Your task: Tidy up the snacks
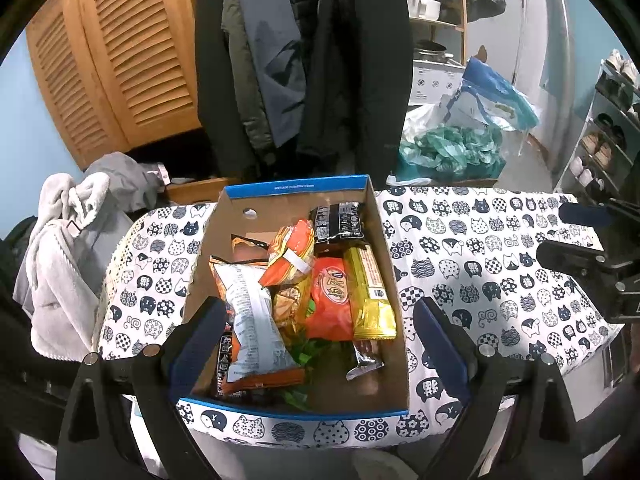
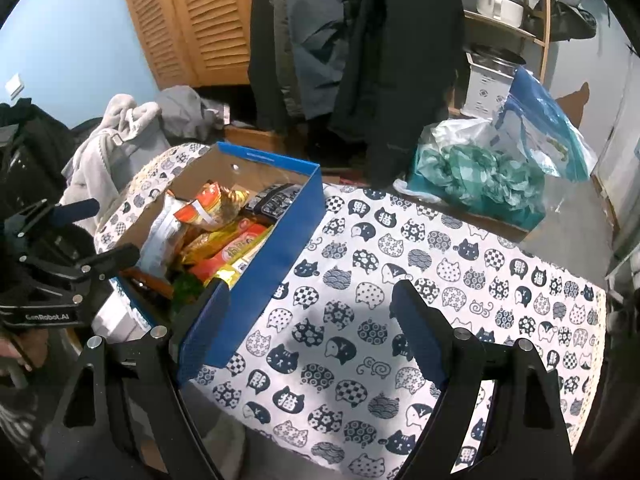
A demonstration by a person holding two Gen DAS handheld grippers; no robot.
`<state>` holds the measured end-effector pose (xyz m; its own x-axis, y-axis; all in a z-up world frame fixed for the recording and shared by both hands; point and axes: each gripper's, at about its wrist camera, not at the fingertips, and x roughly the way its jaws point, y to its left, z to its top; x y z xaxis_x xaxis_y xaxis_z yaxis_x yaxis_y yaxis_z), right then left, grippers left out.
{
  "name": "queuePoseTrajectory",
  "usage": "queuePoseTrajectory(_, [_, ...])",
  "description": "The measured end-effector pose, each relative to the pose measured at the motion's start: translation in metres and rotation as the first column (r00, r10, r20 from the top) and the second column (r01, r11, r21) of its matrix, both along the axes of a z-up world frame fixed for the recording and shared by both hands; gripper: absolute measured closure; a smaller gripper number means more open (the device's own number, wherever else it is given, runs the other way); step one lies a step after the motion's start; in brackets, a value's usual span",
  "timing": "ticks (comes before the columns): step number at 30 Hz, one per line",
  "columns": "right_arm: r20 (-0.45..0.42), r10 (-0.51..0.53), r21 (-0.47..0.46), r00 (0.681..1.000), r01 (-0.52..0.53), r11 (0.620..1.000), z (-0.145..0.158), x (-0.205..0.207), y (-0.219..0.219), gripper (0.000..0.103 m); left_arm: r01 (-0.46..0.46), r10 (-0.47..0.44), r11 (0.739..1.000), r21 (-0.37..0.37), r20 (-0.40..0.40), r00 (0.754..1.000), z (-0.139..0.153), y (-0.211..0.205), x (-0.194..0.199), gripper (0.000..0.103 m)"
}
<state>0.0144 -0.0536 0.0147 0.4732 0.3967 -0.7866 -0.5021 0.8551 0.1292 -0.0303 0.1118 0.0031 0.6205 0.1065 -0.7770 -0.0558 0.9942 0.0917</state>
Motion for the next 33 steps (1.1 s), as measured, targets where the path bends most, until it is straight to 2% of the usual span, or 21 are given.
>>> queuePoseTrajectory(28, [-0.007, -0.004, -0.004, 1.000, 0.004, 1.000, -0.0028, -0.0021, -0.0020, 0.019, -0.011, 0.010, 1.000, -0.016, -0.022, 1.000, -0.0010, -0.0007, 0.0012, 0.008])
queuePoseTrajectory(33, [-0.009, -0.003, -0.005, 1.000, 0.003, 1.000, -0.0039, -0.0022, -0.0013, 0.019, -0.024, 0.020, 0.997, -0.079, -0.049, 0.999, -0.0033, 0.0037, 0.0030, 0.008])
